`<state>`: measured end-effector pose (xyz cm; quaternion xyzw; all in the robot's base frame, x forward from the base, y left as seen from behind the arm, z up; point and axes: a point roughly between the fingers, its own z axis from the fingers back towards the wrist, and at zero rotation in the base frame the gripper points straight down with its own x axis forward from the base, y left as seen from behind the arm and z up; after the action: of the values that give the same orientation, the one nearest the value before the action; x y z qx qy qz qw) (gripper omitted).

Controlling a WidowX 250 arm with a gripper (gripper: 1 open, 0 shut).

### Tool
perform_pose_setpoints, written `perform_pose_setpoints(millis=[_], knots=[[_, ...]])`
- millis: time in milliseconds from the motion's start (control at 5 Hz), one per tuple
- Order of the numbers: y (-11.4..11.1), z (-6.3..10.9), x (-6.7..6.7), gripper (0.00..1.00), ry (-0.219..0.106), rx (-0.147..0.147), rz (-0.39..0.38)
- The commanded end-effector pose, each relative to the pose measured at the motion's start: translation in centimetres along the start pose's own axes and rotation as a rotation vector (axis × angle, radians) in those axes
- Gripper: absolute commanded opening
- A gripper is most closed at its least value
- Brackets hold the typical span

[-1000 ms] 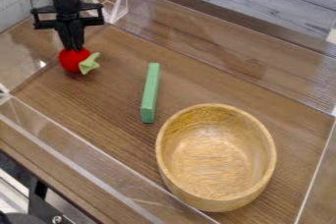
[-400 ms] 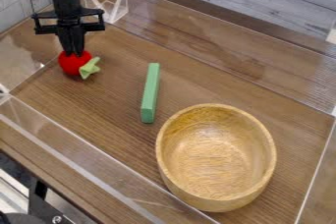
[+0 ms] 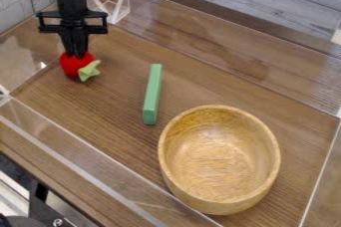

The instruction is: Move the red object to the left side of the table

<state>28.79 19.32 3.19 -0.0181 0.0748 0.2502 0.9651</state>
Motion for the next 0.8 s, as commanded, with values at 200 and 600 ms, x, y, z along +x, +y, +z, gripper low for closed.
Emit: perform_pose_setpoints(millis=[200, 600], knots=[[-1.5, -1.0, 0.9, 0.00, 0.011, -0.001, 0.018], [-2.3, -1.5, 1.5, 0.00, 0.054, -0.022, 0.106]])
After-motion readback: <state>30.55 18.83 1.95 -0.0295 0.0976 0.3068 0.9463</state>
